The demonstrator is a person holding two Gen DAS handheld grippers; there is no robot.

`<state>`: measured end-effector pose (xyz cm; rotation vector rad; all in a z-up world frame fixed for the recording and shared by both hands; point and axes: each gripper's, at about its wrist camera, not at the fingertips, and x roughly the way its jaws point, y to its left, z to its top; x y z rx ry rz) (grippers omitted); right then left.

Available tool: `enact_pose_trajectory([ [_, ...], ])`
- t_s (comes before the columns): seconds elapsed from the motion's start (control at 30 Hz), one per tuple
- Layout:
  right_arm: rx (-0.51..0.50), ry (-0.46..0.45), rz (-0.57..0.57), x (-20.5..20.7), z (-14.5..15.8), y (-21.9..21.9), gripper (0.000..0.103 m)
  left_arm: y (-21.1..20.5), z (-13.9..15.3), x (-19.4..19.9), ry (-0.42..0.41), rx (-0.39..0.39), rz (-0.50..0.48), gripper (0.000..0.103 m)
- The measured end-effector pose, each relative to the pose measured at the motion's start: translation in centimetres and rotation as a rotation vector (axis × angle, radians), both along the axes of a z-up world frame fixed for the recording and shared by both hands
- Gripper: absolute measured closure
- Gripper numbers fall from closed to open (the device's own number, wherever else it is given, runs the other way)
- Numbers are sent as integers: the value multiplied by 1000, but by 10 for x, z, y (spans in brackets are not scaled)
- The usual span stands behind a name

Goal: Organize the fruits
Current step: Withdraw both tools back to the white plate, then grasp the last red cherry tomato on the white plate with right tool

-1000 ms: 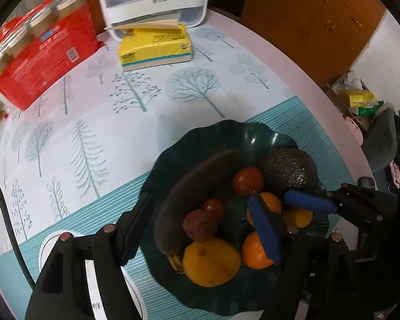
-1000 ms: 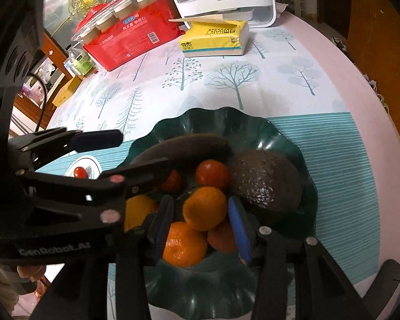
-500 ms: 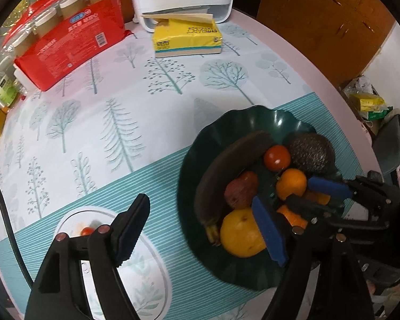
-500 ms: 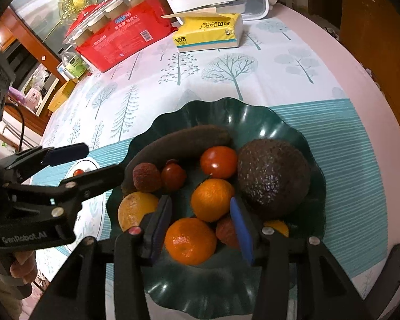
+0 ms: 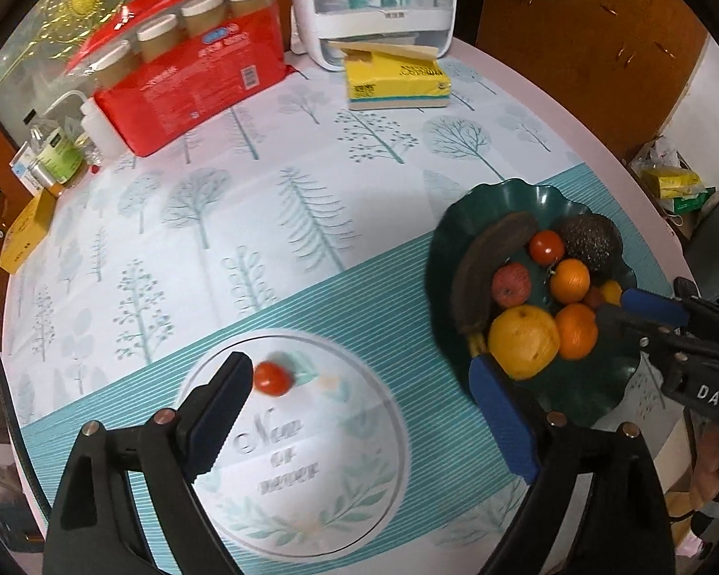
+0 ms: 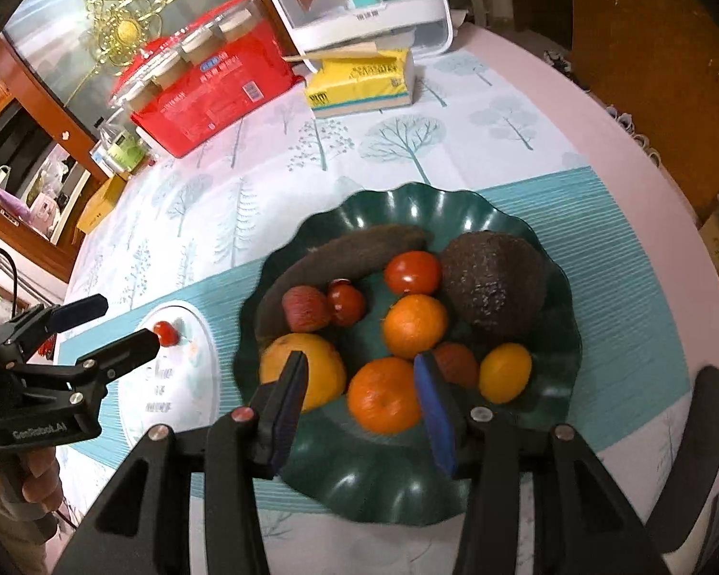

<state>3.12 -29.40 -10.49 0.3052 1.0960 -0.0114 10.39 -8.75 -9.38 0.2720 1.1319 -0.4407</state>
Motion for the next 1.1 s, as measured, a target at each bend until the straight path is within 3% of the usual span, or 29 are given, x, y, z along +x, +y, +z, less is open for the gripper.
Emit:
enact_pose_trajectory([
  [0.47,-59,-111,34,-15,55,88,57,90,47,-7,-106,-42,25,8],
  [0.7,-76,-148,105,-6,69,137,57,129,53,-5,-126,-46,76,7],
  [0.87,-87,-143,149,9,56,162,57,147,38,0,-107,-51,108,7],
  [1.1,-84,-67,200,34,9,189,57,156,-7,14,-39,-83,112,7],
])
